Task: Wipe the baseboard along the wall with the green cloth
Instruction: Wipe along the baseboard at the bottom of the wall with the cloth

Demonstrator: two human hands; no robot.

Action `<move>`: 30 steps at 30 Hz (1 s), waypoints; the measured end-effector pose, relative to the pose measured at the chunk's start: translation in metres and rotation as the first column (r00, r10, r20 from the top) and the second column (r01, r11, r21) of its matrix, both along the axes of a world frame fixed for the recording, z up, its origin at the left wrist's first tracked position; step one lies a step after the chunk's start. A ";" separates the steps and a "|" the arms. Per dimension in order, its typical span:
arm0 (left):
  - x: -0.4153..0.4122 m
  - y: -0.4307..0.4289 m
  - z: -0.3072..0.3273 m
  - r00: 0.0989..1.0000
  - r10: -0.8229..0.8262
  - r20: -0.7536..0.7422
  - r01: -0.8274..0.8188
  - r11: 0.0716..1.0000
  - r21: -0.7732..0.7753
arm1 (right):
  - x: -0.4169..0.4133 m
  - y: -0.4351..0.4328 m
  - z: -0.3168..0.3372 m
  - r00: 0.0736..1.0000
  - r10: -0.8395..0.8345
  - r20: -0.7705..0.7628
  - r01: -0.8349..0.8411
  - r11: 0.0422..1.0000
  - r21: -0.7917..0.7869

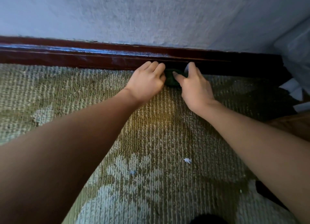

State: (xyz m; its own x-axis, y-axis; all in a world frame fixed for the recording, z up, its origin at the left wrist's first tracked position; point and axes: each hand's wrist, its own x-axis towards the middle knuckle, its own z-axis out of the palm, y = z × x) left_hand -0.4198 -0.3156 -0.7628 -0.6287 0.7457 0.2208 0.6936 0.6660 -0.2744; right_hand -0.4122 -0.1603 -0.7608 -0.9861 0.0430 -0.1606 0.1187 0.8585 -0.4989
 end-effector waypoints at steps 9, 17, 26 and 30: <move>0.002 -0.018 0.033 0.992 0.015 -0.123 -0.016 1.000 -0.006 | 0.003 -0.012 0.032 0.991 0.085 -0.106 -0.082 0.996 0.034; 0.002 -0.026 0.055 0.983 0.048 -0.178 -0.044 0.999 0.023 | -0.002 -0.018 0.053 0.984 0.073 -0.163 -0.077 0.997 -0.018; -0.001 -0.024 0.055 0.975 0.070 -0.212 -0.067 0.997 0.024 | -0.007 -0.017 0.057 0.982 0.085 -0.168 -0.088 0.996 -0.008; -0.004 -0.022 0.047 0.978 0.059 -0.199 -0.052 0.998 0.037 | -0.005 -0.015 0.050 0.985 0.090 -0.145 -0.089 0.996 0.013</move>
State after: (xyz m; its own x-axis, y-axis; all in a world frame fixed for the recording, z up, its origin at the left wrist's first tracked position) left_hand -0.4236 -0.3376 -0.7156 -0.6096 0.7013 0.3695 0.5883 0.7127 -0.3821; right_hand -0.4176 -0.1756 -0.7106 -0.9988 -0.0461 -0.0150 -0.0325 0.8659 -0.4992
